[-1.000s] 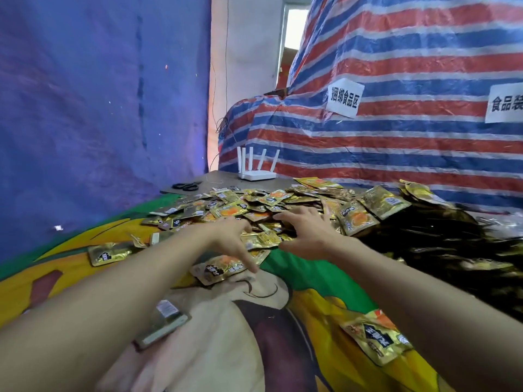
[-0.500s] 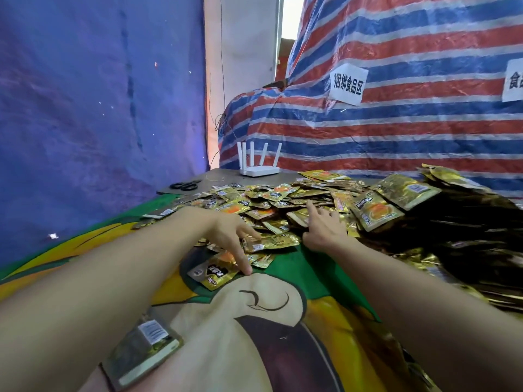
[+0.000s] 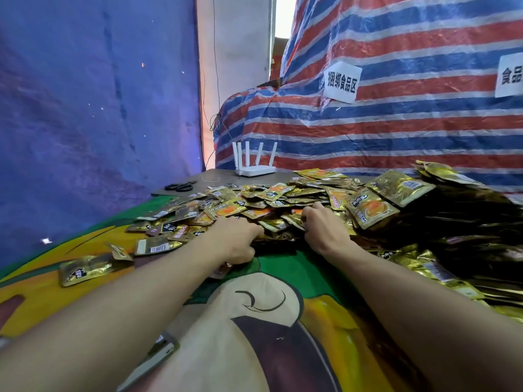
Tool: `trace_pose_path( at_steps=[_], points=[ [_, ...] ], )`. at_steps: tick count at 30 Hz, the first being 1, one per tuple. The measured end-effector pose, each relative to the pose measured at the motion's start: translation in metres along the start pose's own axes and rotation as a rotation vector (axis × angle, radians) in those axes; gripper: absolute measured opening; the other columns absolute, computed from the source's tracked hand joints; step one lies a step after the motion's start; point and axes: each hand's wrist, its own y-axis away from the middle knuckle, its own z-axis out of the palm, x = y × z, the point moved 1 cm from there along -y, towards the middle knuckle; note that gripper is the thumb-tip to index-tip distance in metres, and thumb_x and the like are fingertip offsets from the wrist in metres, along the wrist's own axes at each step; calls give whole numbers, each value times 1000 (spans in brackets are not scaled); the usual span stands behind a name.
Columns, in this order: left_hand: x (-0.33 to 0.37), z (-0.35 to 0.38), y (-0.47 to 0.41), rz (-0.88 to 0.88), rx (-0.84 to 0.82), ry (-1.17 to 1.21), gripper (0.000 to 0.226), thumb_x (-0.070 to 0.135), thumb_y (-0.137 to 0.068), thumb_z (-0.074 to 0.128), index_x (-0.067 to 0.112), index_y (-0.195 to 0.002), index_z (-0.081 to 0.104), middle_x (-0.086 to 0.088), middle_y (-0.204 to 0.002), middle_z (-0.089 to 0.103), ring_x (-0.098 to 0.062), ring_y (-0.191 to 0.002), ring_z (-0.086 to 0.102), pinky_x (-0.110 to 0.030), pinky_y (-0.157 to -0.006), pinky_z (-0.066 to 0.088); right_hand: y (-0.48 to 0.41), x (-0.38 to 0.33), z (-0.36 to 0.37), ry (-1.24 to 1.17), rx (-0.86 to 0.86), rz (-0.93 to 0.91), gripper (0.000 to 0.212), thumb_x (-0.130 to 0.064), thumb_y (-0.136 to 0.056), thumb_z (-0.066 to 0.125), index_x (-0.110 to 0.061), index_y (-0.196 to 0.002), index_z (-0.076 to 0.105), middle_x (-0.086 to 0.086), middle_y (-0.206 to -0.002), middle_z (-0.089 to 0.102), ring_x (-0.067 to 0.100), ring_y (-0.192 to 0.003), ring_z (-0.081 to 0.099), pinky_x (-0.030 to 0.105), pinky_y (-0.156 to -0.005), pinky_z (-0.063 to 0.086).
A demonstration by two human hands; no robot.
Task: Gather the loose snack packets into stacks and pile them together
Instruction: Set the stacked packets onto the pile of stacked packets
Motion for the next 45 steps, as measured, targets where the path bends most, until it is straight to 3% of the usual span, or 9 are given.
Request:
trace_pose_path(
  at_steps=[4, 10, 15, 20, 23, 27, 37, 41, 45],
  points=[
    [5, 7, 5, -196, 61, 235, 50, 15, -96, 49, 39, -140, 49, -4, -134, 59, -29, -123, 54, -42, -92, 39, 9, 5, -11, -146, 55, 35, 16, -2, -91, 58, -6, -102, 69, 12, -107, 65, 32, -95, 60, 37, -75, 51],
    [3, 1, 16, -339, 324, 632, 31, 2, -97, 46, 25, -112, 60, -9, -115, 60, -31, -102, 58, -45, -84, 52, 21, 3, -32, -364, 114, 102, 17, 1, -89, 62, -10, -96, 74, 10, -88, 70, 30, -83, 65, 37, -70, 55],
    [10, -13, 26, -487, 657, 782, 11, 18, -103, 52, 20, -111, 58, -1, -95, 61, -28, -88, 59, -35, -70, 45, 24, -2, -57, -555, 253, 170, 16, -1, -90, 61, -10, -101, 67, 8, -91, 72, 28, -84, 66, 43, -75, 60],
    [28, -20, 36, -628, 837, 1004, 13, 31, -101, 58, 20, -95, 56, 3, -85, 61, -15, -73, 56, -28, -61, 41, 37, -7, -84, -794, 402, 203, 13, -13, -94, 69, -17, -105, 63, -8, -91, 67, 6, -82, 62, 14, -62, 46],
    [43, -21, 41, -634, 909, 1211, 23, 33, -99, 61, 13, -88, 58, -2, -83, 63, -20, -73, 57, -30, -60, 41, 54, -10, -93, -926, 414, 252, 8, -14, -94, 69, -20, -97, 65, -10, -90, 68, 8, -86, 66, 18, -65, 53],
    [75, -18, 50, -568, 960, 1303, 23, 35, -98, 62, 13, -90, 60, 7, -79, 59, -20, -77, 55, -28, -59, 37, 80, -14, -98, -994, 388, 259, 5, -15, -96, 68, -17, -100, 70, -1, -96, 72, 16, -90, 70, 46, -80, 61],
    [105, -25, 52, -341, 989, 1475, 19, 27, -97, 63, 19, -114, 63, 7, -105, 69, -1, -97, 63, -23, -83, 52, 110, -17, -69, -1132, 339, 294, 21, -28, -106, 50, -27, -99, 70, -10, -93, 75, 9, -90, 71, 33, -78, 61],
    [100, -17, 52, -425, 895, 1608, 23, 13, -93, 70, 22, -108, 55, 8, -98, 64, -1, -87, 60, -5, -63, 44, 111, -12, -64, -1128, 268, 298, 25, -36, -107, 45, -30, -104, 69, -11, -98, 74, 3, -93, 69, 37, -87, 59],
    [93, -10, 55, -433, 716, 1689, 18, 8, -87, 75, 18, -97, 65, 0, -92, 70, -16, -84, 67, -25, -67, 48, 113, -10, -59, -1106, 176, 315, 14, -28, -103, 55, -30, -115, 61, -12, -107, 69, 8, -102, 66, 33, -91, 55]
  ],
)
